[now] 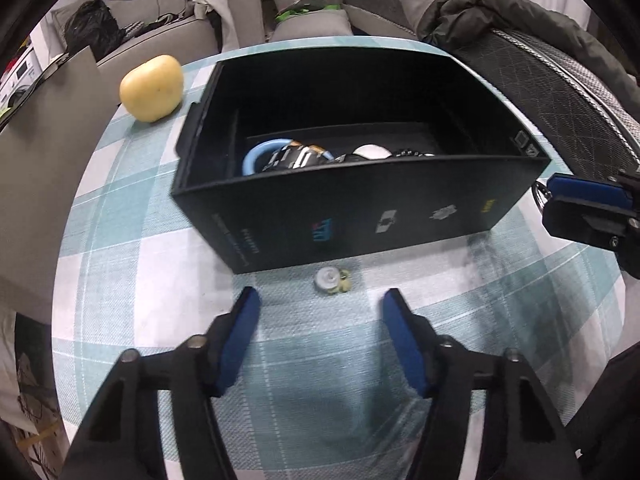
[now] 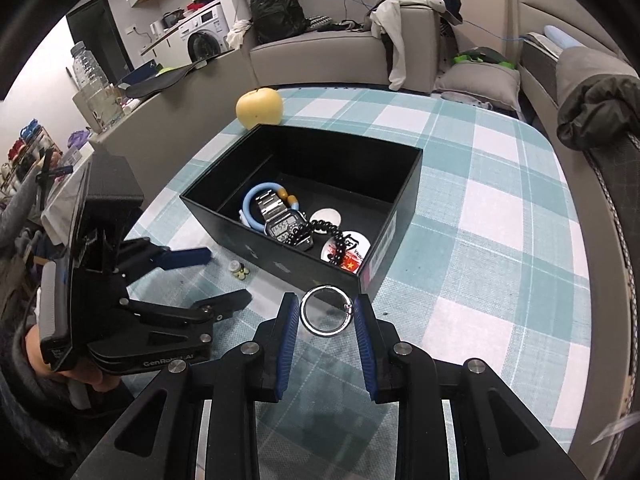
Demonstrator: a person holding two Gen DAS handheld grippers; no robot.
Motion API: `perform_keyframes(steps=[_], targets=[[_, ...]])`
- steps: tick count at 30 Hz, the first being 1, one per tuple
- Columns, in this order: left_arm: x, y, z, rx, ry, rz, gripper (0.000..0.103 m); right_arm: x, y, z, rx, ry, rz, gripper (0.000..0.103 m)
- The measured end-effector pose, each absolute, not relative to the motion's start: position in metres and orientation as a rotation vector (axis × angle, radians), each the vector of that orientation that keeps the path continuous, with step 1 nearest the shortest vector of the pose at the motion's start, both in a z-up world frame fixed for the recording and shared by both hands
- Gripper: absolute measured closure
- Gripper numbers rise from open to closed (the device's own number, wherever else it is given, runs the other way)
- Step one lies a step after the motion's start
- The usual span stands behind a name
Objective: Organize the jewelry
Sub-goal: 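Close the right tool on the silver ring while the left tool grasps the small round charm, then carry the silver ring and round charm into the box with both tools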
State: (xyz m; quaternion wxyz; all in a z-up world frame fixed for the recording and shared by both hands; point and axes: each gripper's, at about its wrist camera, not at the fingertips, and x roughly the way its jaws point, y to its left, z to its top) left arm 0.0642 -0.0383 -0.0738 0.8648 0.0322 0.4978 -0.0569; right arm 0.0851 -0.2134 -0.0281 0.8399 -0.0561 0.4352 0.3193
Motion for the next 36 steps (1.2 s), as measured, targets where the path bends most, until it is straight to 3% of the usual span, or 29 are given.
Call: perform_keyframes(steps=[4,6,10,11,28,31,35,36], targets=[[0.065,-0.041,-0.073,0.066,1.027,-0.131,0.068,0.085,-0.216,-0.026,-0.113,0.912,0.673,0.076],[0.065,-0.040,-0.072,0.060,1.019,-0.136,0.086,0.084,-0.215,-0.026,-0.113,0.909,0.674,0.076],[0.064,-0.039,-0.071,0.046,1.014,-0.146,0.094,0.084,-0.215,-0.026,-0.114,0.904,0.677,0.076],[0.064,-0.039,-0.070,0.043,1.015,-0.150,0.103,0.084,-0.214,-0.025,-0.114,0.903,0.675,0.076],[0.064,-0.034,-0.063,-0.017,1.024,-0.162,0.102,0.082,-0.212,-0.019,-0.107,0.881,0.681,0.076],[0.065,-0.035,-0.066,-0.029,1.030,-0.152,0.094,0.083,-0.212,-0.021,-0.107,0.886,0.682,0.076],[0.068,-0.037,-0.068,-0.043,1.021,-0.138,0.064,0.085,-0.212,-0.023,-0.108,0.897,0.683,0.076],[0.069,-0.038,-0.068,-0.052,1.017,-0.138,0.064,0.086,-0.213,-0.024,-0.108,0.901,0.684,0.076]])
